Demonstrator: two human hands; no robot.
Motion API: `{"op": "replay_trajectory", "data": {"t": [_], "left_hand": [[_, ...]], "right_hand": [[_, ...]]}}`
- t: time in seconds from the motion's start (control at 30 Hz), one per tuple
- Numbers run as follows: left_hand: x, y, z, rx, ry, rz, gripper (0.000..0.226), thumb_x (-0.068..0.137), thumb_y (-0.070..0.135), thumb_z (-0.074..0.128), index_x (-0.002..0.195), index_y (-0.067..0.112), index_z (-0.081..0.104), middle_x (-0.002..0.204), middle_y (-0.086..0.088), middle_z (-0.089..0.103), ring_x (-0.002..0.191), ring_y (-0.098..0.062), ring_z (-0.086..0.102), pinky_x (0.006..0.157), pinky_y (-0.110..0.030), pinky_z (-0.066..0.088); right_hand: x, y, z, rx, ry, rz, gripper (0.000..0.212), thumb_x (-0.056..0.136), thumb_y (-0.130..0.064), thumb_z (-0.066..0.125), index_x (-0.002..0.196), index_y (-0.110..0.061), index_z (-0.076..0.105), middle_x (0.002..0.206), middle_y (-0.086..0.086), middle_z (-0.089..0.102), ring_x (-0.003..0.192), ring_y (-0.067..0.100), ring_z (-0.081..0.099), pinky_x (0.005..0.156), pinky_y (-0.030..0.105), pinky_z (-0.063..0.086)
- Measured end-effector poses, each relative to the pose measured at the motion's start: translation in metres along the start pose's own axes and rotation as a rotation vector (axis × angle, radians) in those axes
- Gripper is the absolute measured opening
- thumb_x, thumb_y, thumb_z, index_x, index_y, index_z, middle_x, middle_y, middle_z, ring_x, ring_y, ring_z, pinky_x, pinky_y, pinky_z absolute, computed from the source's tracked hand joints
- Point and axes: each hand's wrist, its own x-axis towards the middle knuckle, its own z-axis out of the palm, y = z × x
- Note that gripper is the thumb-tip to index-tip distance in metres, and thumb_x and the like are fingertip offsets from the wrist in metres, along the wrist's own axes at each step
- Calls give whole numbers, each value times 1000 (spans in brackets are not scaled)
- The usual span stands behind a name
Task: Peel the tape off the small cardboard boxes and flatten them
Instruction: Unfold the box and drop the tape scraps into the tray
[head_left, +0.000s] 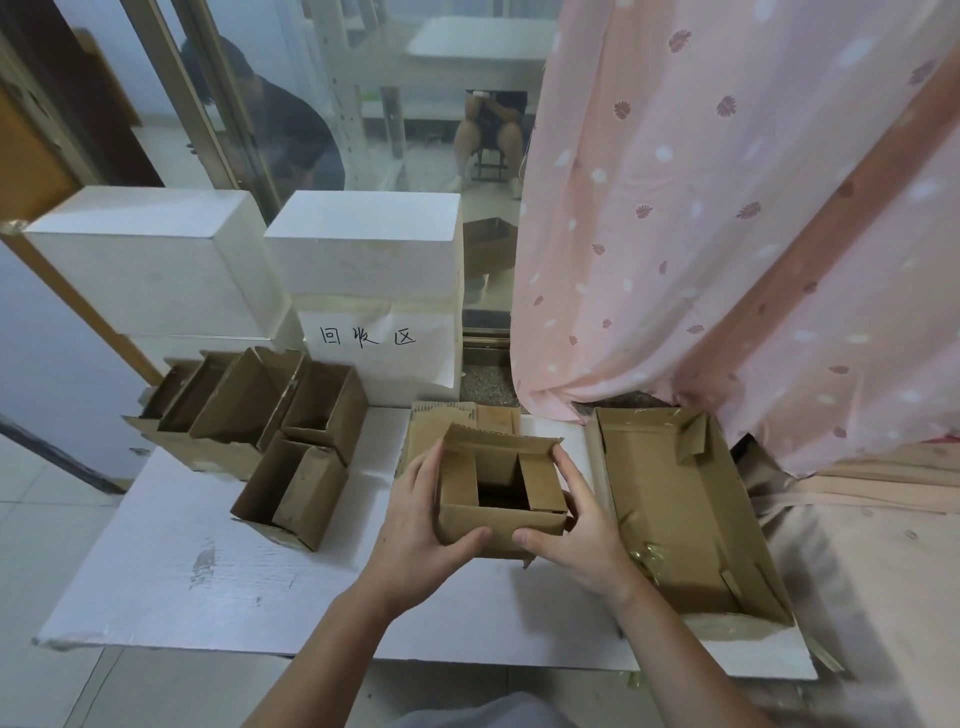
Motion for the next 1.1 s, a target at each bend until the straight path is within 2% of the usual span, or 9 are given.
{"op": "replay_trajectory", "data": {"t": [0.07, 0.23, 0.4, 0.53, 0.6, 0.77, 0.87, 1.0, 1.1], "left_hand": [[3, 0, -2, -9, -33, -7, 114, 75, 53, 82, 160, 53, 6, 152, 28, 18, 146, -11, 31, 115, -45, 45], [9, 1, -5, 42, -87, 1, 130, 69, 49, 86, 162, 48, -6, 146, 25, 11, 144, -8, 24, 119, -37, 39], [16, 6, -7, -26, -109, -16, 135, 65, 46, 88, 163, 42, -4, 145, 26, 8, 138, 3, 32, 111, -28, 47], [21, 13, -15, -156, -124, -61, 132, 65, 39, 96, 164, 38, 8, 139, 28, 18, 129, 3, 44, 101, -29, 55], [23, 19, -18, -235, -124, -61, 121, 67, 29, 97, 158, 43, 18, 135, 31, 23, 118, 12, 48, 92, -25, 58], [28, 29, -20, -297, -96, -56, 111, 66, 27, 94, 150, 49, 23, 132, 27, 28, 111, 16, 51, 84, -21, 58], [32, 24, -21, -298, -106, -77, 119, 65, 34, 96, 153, 53, 18, 134, 28, 26, 115, 12, 52, 90, -26, 59], [33, 15, -16, -241, -132, -127, 130, 61, 65, 90, 160, 52, 5, 137, 33, 19, 130, -3, 44, 102, -32, 55], [33, 17, -9, -271, -74, -190, 102, 76, 66, 79, 155, 57, 14, 139, 33, 24, 129, 1, 45, 100, -29, 55]], "right_hand": [[0, -2, -2, -29, -26, 5, 114, 71, -15, 93, 157, -39, 23, 152, -26, 36, 135, -9, 43, 98, 12, 46], [6, -9, -7, -113, -100, -12, 126, 70, -23, 94, 160, -39, 7, 149, -35, 15, 129, -28, 26, 95, -1, 34], [11, -19, -11, -176, -111, 4, 138, 59, -36, 96, 161, -39, 3, 141, -34, 15, 137, 3, 37, 109, 23, 45], [18, -35, -23, -218, -98, -3, 145, 46, -48, 99, 161, -41, 11, 139, -31, 18, 131, 6, 41, 108, 37, 48], [24, -43, -25, -245, -98, -22, 145, 43, -56, 95, 161, -40, 12, 138, -34, 16, 135, 4, 37, 112, 30, 42], [33, -55, -27, -223, -130, -24, 131, 63, -38, 95, 160, -43, 7, 138, -52, 13, 124, -31, 25, 89, -3, 35], [35, -50, -24, -149, -139, 18, 117, 74, -31, 90, 157, -51, 11, 147, -40, 31, 123, -25, 39, 97, 6, 41], [38, -48, -12, -38, -37, 74, 85, 90, -36, 76, 153, -54, 21, 143, -28, 50, 121, -15, 51, 108, 22, 44], [39, -43, -3, -66, 24, 41, 83, 91, -32, 75, 156, -45, 25, 145, -30, 46, 130, -8, 48, 116, 33, 41]]}}
